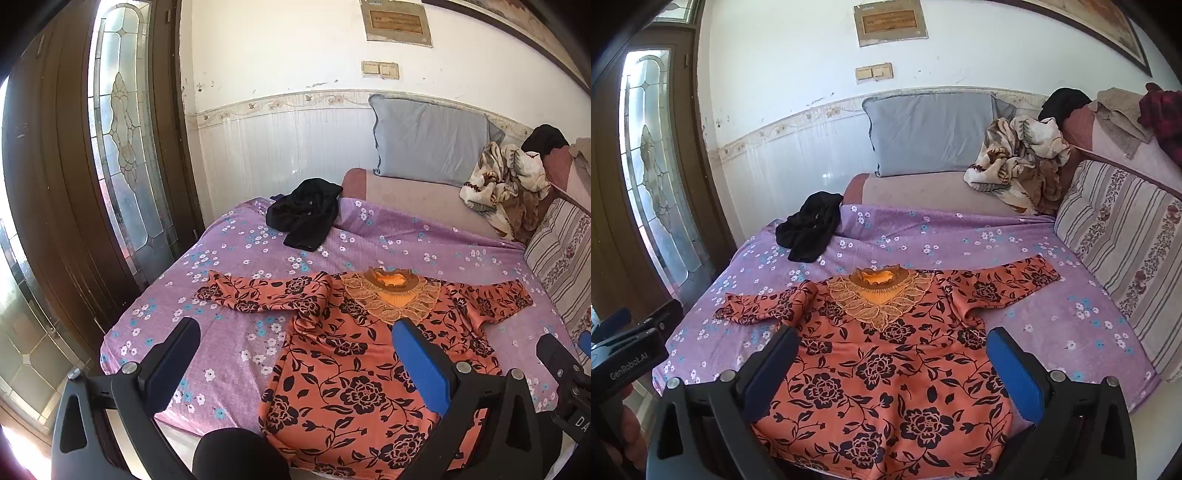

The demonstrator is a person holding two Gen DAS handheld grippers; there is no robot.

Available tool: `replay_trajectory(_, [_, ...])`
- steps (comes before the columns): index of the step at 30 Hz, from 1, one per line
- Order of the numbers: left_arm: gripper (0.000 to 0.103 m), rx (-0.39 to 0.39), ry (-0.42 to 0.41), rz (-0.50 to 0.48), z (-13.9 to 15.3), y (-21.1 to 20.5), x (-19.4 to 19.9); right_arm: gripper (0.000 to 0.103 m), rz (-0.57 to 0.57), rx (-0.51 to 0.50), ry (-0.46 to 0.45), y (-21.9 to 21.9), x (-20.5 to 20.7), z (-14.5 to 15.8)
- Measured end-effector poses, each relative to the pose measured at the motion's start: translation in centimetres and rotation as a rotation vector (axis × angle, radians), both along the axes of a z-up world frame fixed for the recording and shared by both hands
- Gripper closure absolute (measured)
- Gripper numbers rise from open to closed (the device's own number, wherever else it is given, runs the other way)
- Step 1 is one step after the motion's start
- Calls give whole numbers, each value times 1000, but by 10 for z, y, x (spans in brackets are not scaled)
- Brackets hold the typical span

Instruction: Fold small clothes

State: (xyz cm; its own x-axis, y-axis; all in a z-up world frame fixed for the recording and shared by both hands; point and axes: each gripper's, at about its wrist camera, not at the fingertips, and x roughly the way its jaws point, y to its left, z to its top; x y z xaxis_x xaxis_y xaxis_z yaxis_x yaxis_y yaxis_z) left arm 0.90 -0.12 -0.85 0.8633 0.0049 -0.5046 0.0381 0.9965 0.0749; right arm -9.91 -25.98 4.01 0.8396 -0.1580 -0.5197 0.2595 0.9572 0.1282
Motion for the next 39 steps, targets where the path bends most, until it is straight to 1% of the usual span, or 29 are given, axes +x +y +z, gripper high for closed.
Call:
replay_trajectory(5, [0,3,-1,5,-4,-5,2,0,2,13,6,1,9,-5])
replay_trajectory(13, [0,-16,5,12,-8,-9,15,0,4,27,20,-11,22,-9])
replay_trajectory(15, [0,-9,8,14,-9,-11,18,0,-1,30,15,-15,29,-12])
replay_trajectory(18, [0,-18,9,16,-11,-15,27,0,-14,47,23,-26,37,-18])
replay_trajectory(22, [0,-26,54,12,-17,-27,44,0,-40,66,48,-45,54,-29])
replay_trajectory(25, [0,-8,76,8,-28,-40,65,0,-62,124,64,-73,74,-45])
replay_trajectory(27, [0,8,97,2,-40,-52,84,0,-89,175,56,-98,91,-58])
replay_trajectory(28, [0,16,109,-1,-48,-58,94,0,-104,189,76,-112,101,-67])
replay_trajectory(30, [0,33,144,-6,-68,-71,119,0,-129,237,81,-143,124,-84])
replay_trajectory(32, [0,50,199,-16,-94,-85,148,0,-154,313,111,-181,147,-107])
replay_trajectory(35, [0,62,313,-31,-143,-103,193,0,-228,450,132,-252,178,-147])
replay_trajectory(37, [0,45,400,-36,-177,-111,221,1,-274,564,126,-300,190,-176])
replay_trajectory(38, [0,47,429,-28,-192,-112,233,3,-288,643,116,-323,195,-191])
replay_trajectory(39, [0,56,452,-18,-207,-113,244,10,-315,733,100,-343,197,-208])
